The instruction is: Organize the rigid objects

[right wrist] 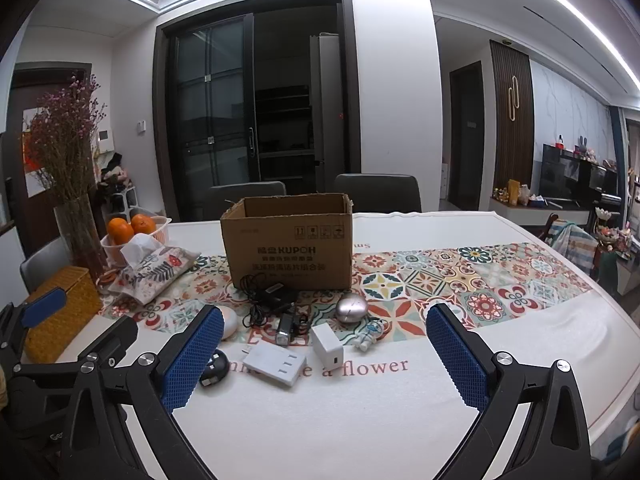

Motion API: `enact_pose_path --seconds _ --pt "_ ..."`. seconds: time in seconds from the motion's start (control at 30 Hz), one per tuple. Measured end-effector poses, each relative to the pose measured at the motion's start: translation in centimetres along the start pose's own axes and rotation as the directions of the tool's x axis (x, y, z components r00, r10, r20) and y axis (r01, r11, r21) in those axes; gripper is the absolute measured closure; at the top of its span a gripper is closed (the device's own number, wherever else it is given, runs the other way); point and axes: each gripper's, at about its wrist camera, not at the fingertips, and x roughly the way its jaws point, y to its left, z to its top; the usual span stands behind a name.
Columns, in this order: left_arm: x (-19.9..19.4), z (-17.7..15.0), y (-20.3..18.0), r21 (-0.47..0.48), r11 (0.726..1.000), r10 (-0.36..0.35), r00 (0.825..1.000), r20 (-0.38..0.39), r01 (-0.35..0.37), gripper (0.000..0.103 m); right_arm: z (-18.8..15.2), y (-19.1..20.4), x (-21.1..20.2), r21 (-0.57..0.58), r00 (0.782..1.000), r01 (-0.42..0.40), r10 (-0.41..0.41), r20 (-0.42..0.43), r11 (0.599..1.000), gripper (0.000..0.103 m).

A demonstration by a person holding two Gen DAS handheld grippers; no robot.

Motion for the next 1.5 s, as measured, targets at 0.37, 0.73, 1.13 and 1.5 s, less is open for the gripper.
enact_pose_path --seconds 0.37,0.73,1.13,1.5 --pt "-0.17 -0.09 -0.15 -0.001 1.0 -0.005 1.0 -0.002 0.005 0.0 0.04 0.39 0.0 0.0 1.0 -0.001 0.001 -0.002 1.0 0.0" --pt "0.05 -0.12 -0.04 -0.004 1.0 -0.016 1.0 -0.013 0.016 0.0 0.14 0.57 0.15 -0.002 1.0 -0.003 0.003 -0.002 1.0 0.0" --pt "0.17 -0.19 -0.06 -0.002 1.0 -0.021 1.0 -0.015 0.021 0.0 0.12 0.71 0.12 0.003 1.0 -0.01 0.01 -0.003 1.0 0.0" --pt "0.15 -0.2 -0.09 -0.002 1.0 -0.02 1.0 -0.015 0.02 0.0 0.07 0.76 0.1 0.003 1.0 -0.01 0.01 -0.003 1.0 0.0"
